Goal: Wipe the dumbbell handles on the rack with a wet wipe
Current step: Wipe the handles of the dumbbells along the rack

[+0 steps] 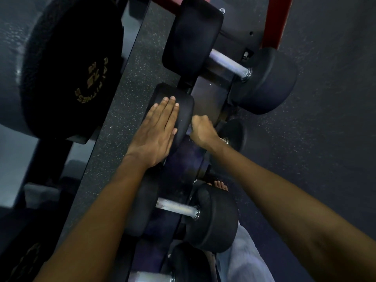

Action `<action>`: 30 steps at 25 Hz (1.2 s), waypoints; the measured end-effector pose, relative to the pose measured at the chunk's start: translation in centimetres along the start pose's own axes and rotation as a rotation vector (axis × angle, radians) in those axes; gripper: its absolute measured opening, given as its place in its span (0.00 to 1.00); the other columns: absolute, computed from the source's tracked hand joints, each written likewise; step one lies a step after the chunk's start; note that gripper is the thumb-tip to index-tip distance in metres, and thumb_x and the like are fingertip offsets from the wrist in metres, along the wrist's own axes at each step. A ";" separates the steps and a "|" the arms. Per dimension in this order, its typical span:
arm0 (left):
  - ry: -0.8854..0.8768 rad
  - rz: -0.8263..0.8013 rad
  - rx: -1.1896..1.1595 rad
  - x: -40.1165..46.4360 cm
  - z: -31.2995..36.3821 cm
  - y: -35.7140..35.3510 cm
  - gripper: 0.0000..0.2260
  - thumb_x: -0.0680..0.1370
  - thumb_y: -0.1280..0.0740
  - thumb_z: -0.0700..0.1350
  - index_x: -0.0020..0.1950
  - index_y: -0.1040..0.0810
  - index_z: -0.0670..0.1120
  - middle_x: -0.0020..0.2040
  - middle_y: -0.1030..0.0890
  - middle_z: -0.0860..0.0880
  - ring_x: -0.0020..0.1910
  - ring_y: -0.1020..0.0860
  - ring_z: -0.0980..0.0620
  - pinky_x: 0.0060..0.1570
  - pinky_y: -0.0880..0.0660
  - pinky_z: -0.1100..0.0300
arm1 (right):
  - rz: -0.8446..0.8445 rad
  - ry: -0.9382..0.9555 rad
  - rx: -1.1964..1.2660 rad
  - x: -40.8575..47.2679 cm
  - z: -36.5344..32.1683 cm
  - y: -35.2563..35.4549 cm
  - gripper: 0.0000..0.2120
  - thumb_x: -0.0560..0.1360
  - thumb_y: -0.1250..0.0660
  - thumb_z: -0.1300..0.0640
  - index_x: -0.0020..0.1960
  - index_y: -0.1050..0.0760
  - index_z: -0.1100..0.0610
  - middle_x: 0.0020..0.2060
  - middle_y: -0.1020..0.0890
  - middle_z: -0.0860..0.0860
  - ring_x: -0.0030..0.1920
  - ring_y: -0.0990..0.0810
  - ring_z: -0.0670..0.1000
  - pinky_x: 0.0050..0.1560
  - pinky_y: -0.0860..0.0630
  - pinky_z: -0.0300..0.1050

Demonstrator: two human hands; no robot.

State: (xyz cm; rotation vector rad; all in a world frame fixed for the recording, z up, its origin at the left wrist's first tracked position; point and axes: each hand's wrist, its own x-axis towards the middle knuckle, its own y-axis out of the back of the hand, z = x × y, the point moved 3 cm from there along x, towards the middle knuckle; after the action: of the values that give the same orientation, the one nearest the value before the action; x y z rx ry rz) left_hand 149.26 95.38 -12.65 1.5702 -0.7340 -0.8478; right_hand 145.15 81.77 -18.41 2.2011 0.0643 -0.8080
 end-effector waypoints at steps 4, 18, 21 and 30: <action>-0.003 0.009 -0.014 0.0 0.1 0.1 0.25 0.81 0.56 0.47 0.76 0.48 0.35 0.77 0.47 0.37 0.76 0.49 0.42 0.75 0.53 0.50 | 0.290 0.241 -0.061 -2.0 0.8 -1.7 0.06 0.68 0.34 0.72 0.42 0.25 0.64 0.39 0.20 0.59 0.40 0.20 0.62 0.36 0.23 0.52; -0.010 0.040 -0.024 -0.1 0.1 0.0 0.25 0.81 0.54 0.47 0.75 0.46 0.35 0.76 0.45 0.38 0.76 0.47 0.42 0.75 0.52 0.50 | -0.122 0.735 -1.236 -1.8 0.1 -6.9 0.04 0.63 0.30 0.55 0.37 0.17 0.52 0.32 0.18 0.47 0.36 0.22 0.50 0.35 0.27 0.40; -0.002 0.032 -0.018 -0.1 0.1 0.1 0.25 0.81 0.54 0.47 0.75 0.46 0.35 0.76 0.45 0.38 0.76 0.48 0.42 0.75 0.52 0.50 | -0.175 0.714 -1.246 -3.3 0.9 -6.4 0.08 0.71 0.36 0.60 0.45 0.18 0.52 0.41 0.17 0.49 0.44 0.21 0.52 0.37 0.31 0.41; 0.013 0.016 -0.021 -0.1 0.3 0.1 0.25 0.81 0.54 0.46 0.75 0.46 0.35 0.76 0.45 0.38 0.76 0.48 0.42 0.75 0.53 0.50 | -0.231 0.468 -1.240 -4.4 4.3 -7.0 0.16 0.69 0.42 0.66 0.41 0.18 0.51 0.36 0.18 0.54 0.38 0.22 0.55 0.34 0.32 0.39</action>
State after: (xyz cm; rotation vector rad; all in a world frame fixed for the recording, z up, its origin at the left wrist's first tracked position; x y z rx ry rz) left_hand 148.98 95.30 -12.56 1.5475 -0.7253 -0.8302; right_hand 137.34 84.64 -22.61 1.1323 0.8249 -0.1910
